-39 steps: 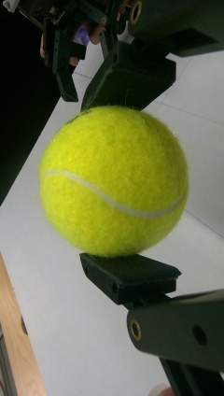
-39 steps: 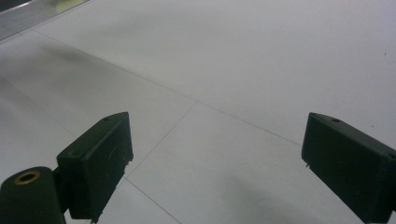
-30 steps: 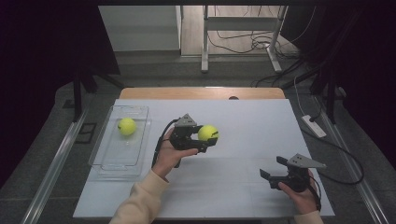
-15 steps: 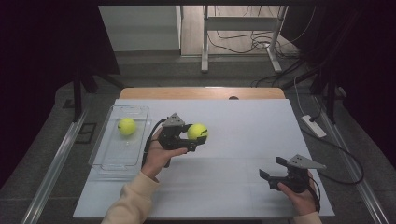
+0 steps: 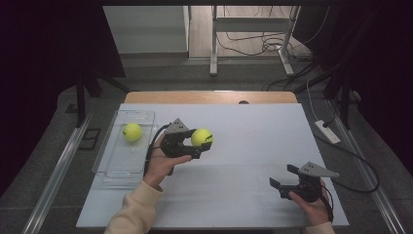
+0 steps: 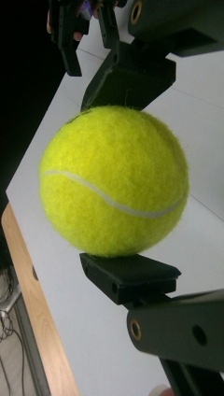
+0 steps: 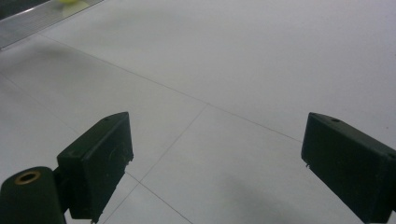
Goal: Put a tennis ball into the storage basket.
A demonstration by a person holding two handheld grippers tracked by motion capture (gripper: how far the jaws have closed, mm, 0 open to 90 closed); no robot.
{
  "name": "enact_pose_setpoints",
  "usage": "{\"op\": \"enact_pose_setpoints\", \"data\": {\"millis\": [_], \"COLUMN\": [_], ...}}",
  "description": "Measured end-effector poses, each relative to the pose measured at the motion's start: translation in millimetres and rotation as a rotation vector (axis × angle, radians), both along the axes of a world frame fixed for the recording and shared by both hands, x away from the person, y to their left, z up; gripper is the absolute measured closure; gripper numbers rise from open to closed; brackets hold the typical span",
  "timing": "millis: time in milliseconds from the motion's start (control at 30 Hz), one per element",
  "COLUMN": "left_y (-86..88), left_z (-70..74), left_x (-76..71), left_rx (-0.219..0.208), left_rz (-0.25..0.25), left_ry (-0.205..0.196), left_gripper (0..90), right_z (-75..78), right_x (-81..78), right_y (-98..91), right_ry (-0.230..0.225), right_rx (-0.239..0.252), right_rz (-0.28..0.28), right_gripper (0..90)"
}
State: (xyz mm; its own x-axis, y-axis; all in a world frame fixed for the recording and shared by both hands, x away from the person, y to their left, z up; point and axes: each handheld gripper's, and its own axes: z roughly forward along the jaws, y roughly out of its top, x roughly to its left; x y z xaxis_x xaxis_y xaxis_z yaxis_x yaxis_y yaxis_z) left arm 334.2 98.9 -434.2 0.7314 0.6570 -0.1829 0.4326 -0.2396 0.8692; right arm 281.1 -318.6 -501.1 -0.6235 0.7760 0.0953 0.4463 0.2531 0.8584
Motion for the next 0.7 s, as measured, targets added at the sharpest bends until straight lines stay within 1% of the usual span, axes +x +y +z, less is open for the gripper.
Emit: {"op": "enact_pose_setpoints", "data": {"millis": [300, 700], "left_y": [11.5, 28.9], "left_z": [4.7, 12.0], "left_x": [-3.0, -3.7], "left_rx": [-0.001, -0.025], "left_rz": [0.037, 0.080], "left_ry": [-0.019, -0.031], "left_gripper": [27.0, 27.0], "right_z": [0.2, -1.2], "right_x": [-0.5, 0.0], "right_y": [-0.7, 0.8], "right_ry": [-0.002, 0.005], "right_rx": [-0.007, -0.008], "right_rz": [0.000, 0.001], "right_gripper": [8.9, 9.0]}}
